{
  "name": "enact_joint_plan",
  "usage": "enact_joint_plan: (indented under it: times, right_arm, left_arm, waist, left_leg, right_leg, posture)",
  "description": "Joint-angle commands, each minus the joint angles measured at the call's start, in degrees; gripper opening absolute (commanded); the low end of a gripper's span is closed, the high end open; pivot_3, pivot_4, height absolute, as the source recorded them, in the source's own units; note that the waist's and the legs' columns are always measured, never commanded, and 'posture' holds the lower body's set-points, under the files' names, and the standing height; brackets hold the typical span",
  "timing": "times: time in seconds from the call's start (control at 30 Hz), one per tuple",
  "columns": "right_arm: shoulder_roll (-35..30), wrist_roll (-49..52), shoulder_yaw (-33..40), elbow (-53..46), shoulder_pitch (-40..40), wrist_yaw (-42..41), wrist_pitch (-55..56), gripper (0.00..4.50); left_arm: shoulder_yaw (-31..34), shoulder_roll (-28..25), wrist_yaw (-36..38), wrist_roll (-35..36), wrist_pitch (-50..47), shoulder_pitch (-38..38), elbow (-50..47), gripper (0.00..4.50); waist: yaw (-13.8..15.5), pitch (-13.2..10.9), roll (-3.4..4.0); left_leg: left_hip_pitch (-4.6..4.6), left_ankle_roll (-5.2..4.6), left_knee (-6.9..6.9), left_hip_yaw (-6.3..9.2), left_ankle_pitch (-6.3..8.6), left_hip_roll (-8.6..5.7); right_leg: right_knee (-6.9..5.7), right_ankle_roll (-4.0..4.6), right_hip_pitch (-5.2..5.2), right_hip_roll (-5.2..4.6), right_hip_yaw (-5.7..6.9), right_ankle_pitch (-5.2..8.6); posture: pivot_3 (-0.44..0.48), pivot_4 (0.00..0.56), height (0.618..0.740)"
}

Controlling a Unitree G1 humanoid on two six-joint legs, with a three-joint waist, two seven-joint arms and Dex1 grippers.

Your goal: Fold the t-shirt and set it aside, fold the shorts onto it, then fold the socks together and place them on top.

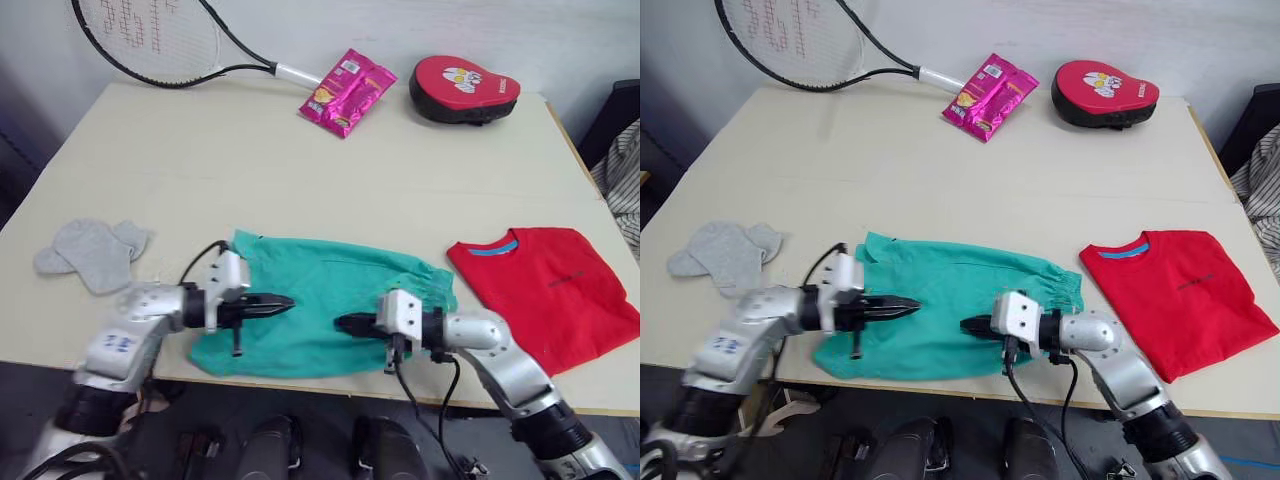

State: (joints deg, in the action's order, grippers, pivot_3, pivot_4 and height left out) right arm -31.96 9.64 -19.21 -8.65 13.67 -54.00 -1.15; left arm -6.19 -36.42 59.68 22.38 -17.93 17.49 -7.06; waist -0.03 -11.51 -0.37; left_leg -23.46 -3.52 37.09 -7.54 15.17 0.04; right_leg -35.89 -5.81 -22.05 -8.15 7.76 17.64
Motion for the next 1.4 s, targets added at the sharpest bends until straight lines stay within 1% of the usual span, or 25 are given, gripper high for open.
enact_joint_plan:
  times: [0.03, 0.07, 0.1, 0.17, 0.2, 0.3, 0.4, 0.5, 0.57, 0.67, 0.7, 0.77, 0.8, 0.83, 0.9, 0.97, 1.07, 1.13, 1.2, 1.3, 1.4]
  right_arm:
    - [4.0, -3.6, 2.3, 2.2, -1.0, 7.7, 2.7, 0.04]
    - [5.1, -4.0, 3.3, 2.3, -1.6, 9.9, 2.4, 0.04]
    - [5.7, -4.6, 4.0, 2.3, -2.2, 11.2, 3.0, 0.04]
    - [6.3, -4.5, 5.6, 2.2, -3.4, 12.6, 3.2, 0.04]
    - [6.3, -4.8, 6.3, 2.6, -3.7, 13.4, 3.3, 0.04]
    - [6.3, -6.6, 9.0, 5.8, -3.3, 17.6, 2.6, 0.04]
    - [6.1, -7.7, 12.5, 9.5, -2.2, 22.1, 0.6, 0.04]
    - [5.4, -8.4, 14.7, 11.6, -1.6, 24.5, 0.0, 0.04]
    - [5.1, -7.3, 16.6, 11.8, -1.2, 24.9, -0.6, 0.04]
    - [5.9, -2.2, 18.4, 7.8, -0.2, 21.9, -1.2, 0.04]
    - [6.1, -0.1, 17.9, 5.6, 0.1, 19.7, -1.3, 0.04]
    - [6.4, 3.3, 15.4, 0.8, 0.6, 15.0, -3.0, 0.04]
    - [6.7, 3.1, 13.8, -0.5, 1.2, 14.1, -3.7, 0.04]
    - [7.4, 2.7, 12.4, -1.3, 1.8, 13.9, -4.9, 0.04]
    - [9.5, -0.6, 9.4, 0.0, 3.2, 15.9, -5.6, 0.04]
    - [11.0, -3.1, 7.8, 2.1, 3.6, 17.5, -5.2, 0.04]
    - [11.9, -6.9, 7.4, 6.4, 2.5, 20.7, -0.9, 0.04]
    - [11.0, -8.5, 9.4, 8.2, 1.1, 23.1, 1.5, 0.04]
    - [9.9, -8.8, 11.5, 8.7, 0.1, 24.1, 2.3, 0.04]
    - [7.1, -7.2, 15.1, 7.6, -0.9, 23.3, 2.1, 0.04]
    - [5.1, -2.0, 19.4, 5.0, -2.7, 20.5, 0.3, 0.04]
  left_arm:
    - [-3.2, 3.2, -4.1, -7.5, 5.5, 2.6, 7.6, 0.00]
    - [-3.5, 4.6, -7.7, -10.1, 6.4, 3.3, 10.9, 0.00]
    - [-3.4, 5.6, -9.4, -11.2, 6.9, 3.3, 12.9, 0.00]
    - [-5.0, 5.4, -12.0, -15.9, 8.7, 2.4, 16.5, 0.00]
    - [-5.5, 5.2, -12.2, -17.0, 9.2, 1.6, 17.3, 0.00]
    - [-3.9, 5.9, -14.5, -16.5, 8.6, -0.5, 17.5, 0.00]
    - [-2.6, 5.1, -15.9, -16.6, 9.4, -2.1, 17.1, 0.00]
    - [-0.8, 4.5, -16.7, -15.9, 10.4, -2.8, 17.1, 0.00]
    - [1.7, 4.6, -16.9, -14.2, 12.4, -3.0, 16.7, 0.00]
    - [6.8, 6.1, -11.8, -4.9, 12.4, -3.0, 13.3, 0.00]
    - [8.0, 6.3, -10.5, -2.1, 10.8, -2.6, 11.8, 0.00]
    - [10.7, 7.3, -10.7, 3.1, 6.3, -0.5, 9.6, 0.00]
    - [11.3, 7.8, -11.0, 4.8, 3.7, 0.9, 9.0, 0.00]
    - [10.9, 8.1, -11.0, 4.9, 3.0, 2.2, 8.9, 0.00]
    - [7.6, 8.5, -11.2, 1.3, 2.9, 4.7, 10.4, 0.00]
    - [4.6, 9.2, -12.2, -3.2, 5.1, 6.5, 13.1, 0.00]
    - [1.6, 10.7, -14.4, -9.0, 8.5, 9.1, 21.2, 0.00]
    - [1.3, 10.9, -16.2, -11.4, 9.4, 10.1, 25.0, 0.00]
    - [1.7, 11.0, -17.7, -12.8, 11.1, 10.5, 26.9, 0.00]
    - [2.0, 10.3, -17.6, -13.6, 13.1, 10.0, 25.5, 0.00]
    - [2.7, 10.4, -16.1, -12.3, 12.3, 9.4, 23.6, 0.00]
  waist:
    - [0.0, 0.0, -0.03]
    - [-0.2, 0.0, -0.03]
    - [-0.2, 0.0, -0.03]
    - [-0.1, 0.1, -0.08]
    - [-0.1, 0.1, -0.07]
    - [-0.2, 0.5, -0.04]
    - [-0.2, 0.6, -0.02]
    - [-0.2, 1.0, 0.07]
    - [-0.2, 1.2, 0.12]
    - [-0.2, 1.2, 0.10]
    - [-0.2, 1.2, 0.11]
    - [-0.2, 1.2, 0.11]
    - [-0.2, 1.2, 0.10]
    - [-0.2, 1.1, 0.07]
    - [-0.2, 1.1, 0.07]
    - [-0.1, 1.1, 0.07]
    - [0.0, 1.1, 0.07]
    - [-0.1, 1.1, 0.03]
    - [-0.1, 1.1, 0.03]
    - [-0.1, 1.1, 0.03]
    - [-0.1, 1.1, 0.03]
  left_leg:
    - [0.04, 0.00, 0.02, 0.00, 0.00, 0.00]
    - [0.11, 0.01, 0.03, 0.00, 0.00, 0.01]
    - [0.14, 0.03, 0.03, -0.03, 0.02, 0.04]
    - [0.18, 0.19, 0.03, 0.00, 0.10, 0.09]
    - [0.22, 0.32, 0.01, 0.08, 0.16, 0.08]
    - [0.43, 0.36, -0.01, 0.09, 0.20, 0.09]
    - [0.80, 0.40, -0.10, 0.10, 0.27, 0.13]
    - [0.95, 0.44, -0.18, 0.05, 0.33, 0.15]
    - [0.95, 0.45, -0.21, 0.05, 0.34, 0.16]
    - [0.92, 0.45, -0.21, 0.04, 0.35, 0.17]
    - [0.86, 0.44, -0.21, 0.04, 0.35, 0.18]
    - [0.68, 0.44, -0.19, 0.06, 0.34, 0.19]
    - [0.48, 0.43, -0.16, 0.10, 0.33, 0.20]
    - [0.28, 0.42, -0.09, 0.13, 0.32, 0.22]
    - [0.23, 0.41, -0.05, 0.13, 0.29, 0.20]
    - [0.26, 0.38, -0.04, 0.13, 0.28, 0.16]
    - [0.25, 0.32, -0.06, 0.09, 0.28, 0.06]
    - [0.18, 0.12, -0.07, 0.04, 0.22, 0.03]
    - [0.14, 0.04, -0.07, 0.06, 0.18, 0.05]
    - [0.17, 0.24, -0.05, 0.06, 0.29, 0.06]
    - [0.17, 0.28, -0.06, 0.09, 0.31, 0.09]
  right_leg:
    - [-0.01, -0.01, 0.03, -0.09, -0.02, -0.01]
    - [0.03, -0.01, 0.05, -0.22, -0.04, -0.01]
    - [0.06, -0.01, 0.03, -0.25, -0.09, -0.01]
    - [-0.02, 0.00, 0.01, -0.26, -0.11, -0.01]
    - [-0.02, 0.00, 0.05, -0.28, -0.09, -0.01]
    - [-0.02, 0.02, 0.21, -0.32, -0.12, -0.02]
    - [0.03, 0.06, 0.51, -0.33, -0.16, 0.00]
    - [0.03, 0.12, 0.55, -0.34, -0.23, 0.04]
    - [0.06, 0.14, 0.55, -0.34, -0.23, 0.05]
    - [0.07, 0.14, 0.53, -0.35, -0.23, 0.05]
    - [0.07, 0.15, 0.48, -0.35, -0.23, 0.05]
    - [0.07, 0.15, 0.32, -0.34, -0.21, 0.05]
    - [0.07, 0.15, 0.14, -0.33, -0.18, 0.05]
    - [0.03, 0.15, 0.01, -0.32, -0.15, 0.05]
    - [0.01, 0.14, 0.01, -0.31, -0.09, 0.05]
    - [0.02, 0.14, 0.08, -0.30, -0.03, 0.05]
    - [0.05, 0.11, 0.10, -0.30, -0.01, 0.04]
    - [0.03, 0.07, 0.07, -0.29, -0.03, 0.01]
    - [0.05, 0.05, 0.04, -0.29, -0.02, 0.01]
    - [0.13, 0.05, 0.05, -0.31, -0.06, 0.01]
    - [0.13, 0.05, 0.04, -0.32, -0.06, 0.01]
  posture:
    - [0.000, 0.150, 0.740]
    - [0.000, 0.150, 0.740]
    - [0.000, 0.150, 0.740]
    - [0.000, 0.150, 0.740]
    - [0.000, 0.150, 0.740]
    - [0.000, 0.150, 0.740]
    - [0.000, 0.150, 0.740]
    - [0.000, 0.150, 0.740]
    - [0.000, 0.150, 0.740]
    - [0.000, 0.150, 0.740]
    - [0.000, 0.150, 0.740]
    - [0.000, 0.150, 0.740]
    - [0.000, 0.150, 0.740]
    - [0.000, 0.150, 0.740]
    - [0.000, 0.150, 0.740]
    - [0.000, 0.150, 0.740]
    - [0.000, 0.150, 0.740]
    - [0.000, 0.150, 0.740]
    - [0.000, 0.150, 0.740]
    - [0.000, 0.150, 0.740]
    - [0.000, 0.150, 0.740]
